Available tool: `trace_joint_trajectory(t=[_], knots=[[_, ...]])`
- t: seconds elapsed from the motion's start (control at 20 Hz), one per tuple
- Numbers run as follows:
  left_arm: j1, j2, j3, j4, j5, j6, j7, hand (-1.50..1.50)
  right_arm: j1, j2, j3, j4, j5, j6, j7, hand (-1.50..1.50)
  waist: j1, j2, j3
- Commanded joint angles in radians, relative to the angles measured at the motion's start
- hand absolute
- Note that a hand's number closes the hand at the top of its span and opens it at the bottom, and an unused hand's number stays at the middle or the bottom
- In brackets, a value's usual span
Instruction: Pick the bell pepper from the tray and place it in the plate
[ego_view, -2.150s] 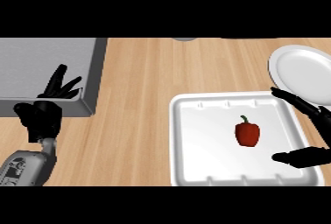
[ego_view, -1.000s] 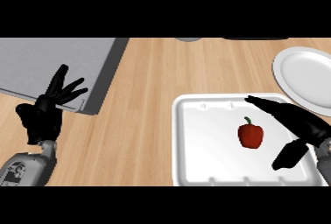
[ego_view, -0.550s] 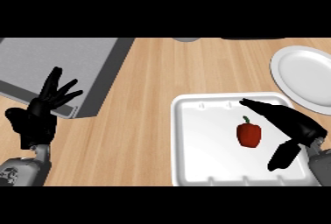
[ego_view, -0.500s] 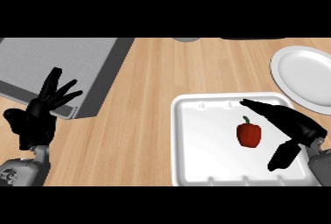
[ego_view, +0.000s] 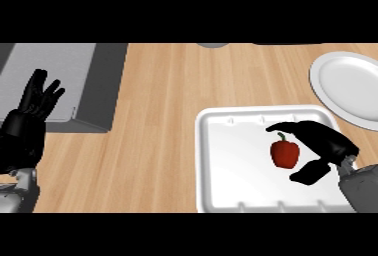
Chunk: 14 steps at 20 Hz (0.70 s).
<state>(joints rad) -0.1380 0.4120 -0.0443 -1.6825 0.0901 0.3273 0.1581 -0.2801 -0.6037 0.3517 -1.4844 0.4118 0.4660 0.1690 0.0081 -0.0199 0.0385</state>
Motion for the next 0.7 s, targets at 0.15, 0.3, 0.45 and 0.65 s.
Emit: trace_joint_trajectory(t=[0.15,0.3,0.45,0.65], knots=[[0.107,-0.092,-0.103,0.113,0.035,-0.041,0.101,0.00,-0.014,0.006,0.027,0.011,0.059,-0.050,-0.078,1.50,-0.020,0.036,-0.038],[0.123,-0.084,-0.103,0.085,0.021,-0.040,0.121,0.00,-0.030,0.016,0.027,0.003,0.082,-0.078,-0.082,1.50,-0.020,0.032,-0.038],[0.154,-0.091,-0.100,0.062,0.021,-0.045,0.104,0.00,-0.034,-0.004,0.006,0.028,0.122,-0.129,-0.094,1.50,-0.022,0.033,-0.038],[0.135,-0.083,-0.102,0.050,0.014,-0.061,0.122,0.00,-0.095,0.027,-0.038,0.118,0.125,-0.179,-0.114,1.50,-0.007,0.044,-0.037]])
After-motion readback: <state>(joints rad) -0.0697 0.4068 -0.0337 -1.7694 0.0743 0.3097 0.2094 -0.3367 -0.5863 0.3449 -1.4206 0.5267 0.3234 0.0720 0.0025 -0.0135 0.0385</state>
